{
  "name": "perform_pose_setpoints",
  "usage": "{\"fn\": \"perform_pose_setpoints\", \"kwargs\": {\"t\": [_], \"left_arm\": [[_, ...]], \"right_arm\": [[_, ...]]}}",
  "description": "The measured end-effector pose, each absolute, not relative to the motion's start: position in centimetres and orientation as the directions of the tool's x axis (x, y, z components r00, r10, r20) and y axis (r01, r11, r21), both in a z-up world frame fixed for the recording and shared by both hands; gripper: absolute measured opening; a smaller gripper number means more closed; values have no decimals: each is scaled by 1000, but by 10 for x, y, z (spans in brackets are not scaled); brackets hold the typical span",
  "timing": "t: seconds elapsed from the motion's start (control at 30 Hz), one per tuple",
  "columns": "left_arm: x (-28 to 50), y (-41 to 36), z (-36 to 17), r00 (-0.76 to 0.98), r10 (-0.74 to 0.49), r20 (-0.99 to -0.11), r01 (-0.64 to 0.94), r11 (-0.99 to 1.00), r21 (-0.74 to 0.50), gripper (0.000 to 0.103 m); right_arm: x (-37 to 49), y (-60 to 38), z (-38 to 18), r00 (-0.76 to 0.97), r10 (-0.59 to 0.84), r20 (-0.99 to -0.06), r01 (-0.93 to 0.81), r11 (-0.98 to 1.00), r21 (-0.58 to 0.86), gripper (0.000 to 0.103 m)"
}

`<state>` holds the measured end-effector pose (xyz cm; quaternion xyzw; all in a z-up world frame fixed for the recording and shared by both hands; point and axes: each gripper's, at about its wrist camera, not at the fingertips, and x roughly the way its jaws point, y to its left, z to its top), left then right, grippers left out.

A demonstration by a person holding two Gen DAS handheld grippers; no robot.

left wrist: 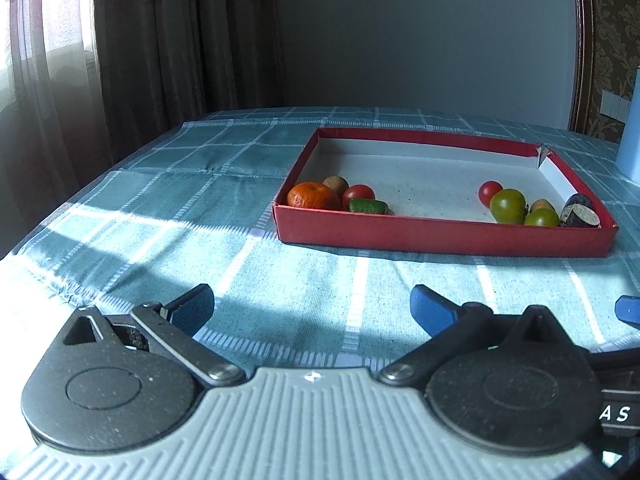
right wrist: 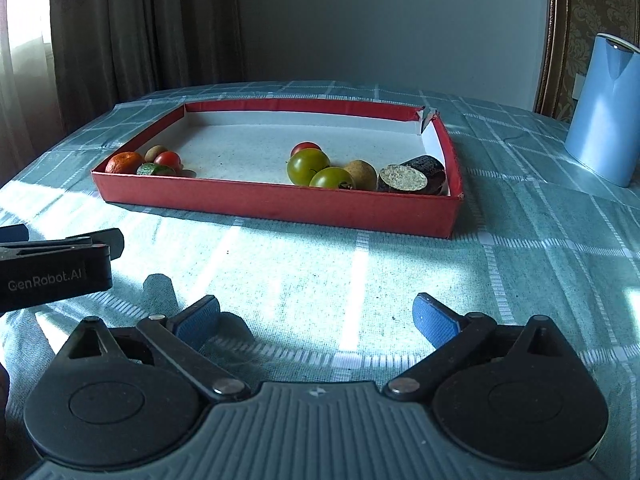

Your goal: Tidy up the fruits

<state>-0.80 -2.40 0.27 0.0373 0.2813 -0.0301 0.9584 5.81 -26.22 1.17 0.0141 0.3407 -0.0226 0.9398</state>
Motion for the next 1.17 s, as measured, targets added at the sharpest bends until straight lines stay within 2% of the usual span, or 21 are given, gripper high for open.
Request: {"fn": "perform_pose_setpoints", "kwargs": {"t": [0.53, 0.77, 1.17], "left_arm": [[-3, -24, -2, 812, -35, -582, 83, 995, 55, 103], [2, -23, -4, 796, 30, -605, 29, 996, 88, 103], [-3, -25, 0, 821, 20, -571, 45, 994, 100, 103]], "right_arm": [[58, -262, 12, 767, -33, -641, 52, 999, 11, 103], [58, -262, 12, 767, -33, -641, 52, 999, 11, 103], [58, -262, 12, 767, -33, -641, 52, 999, 11, 103]]}}
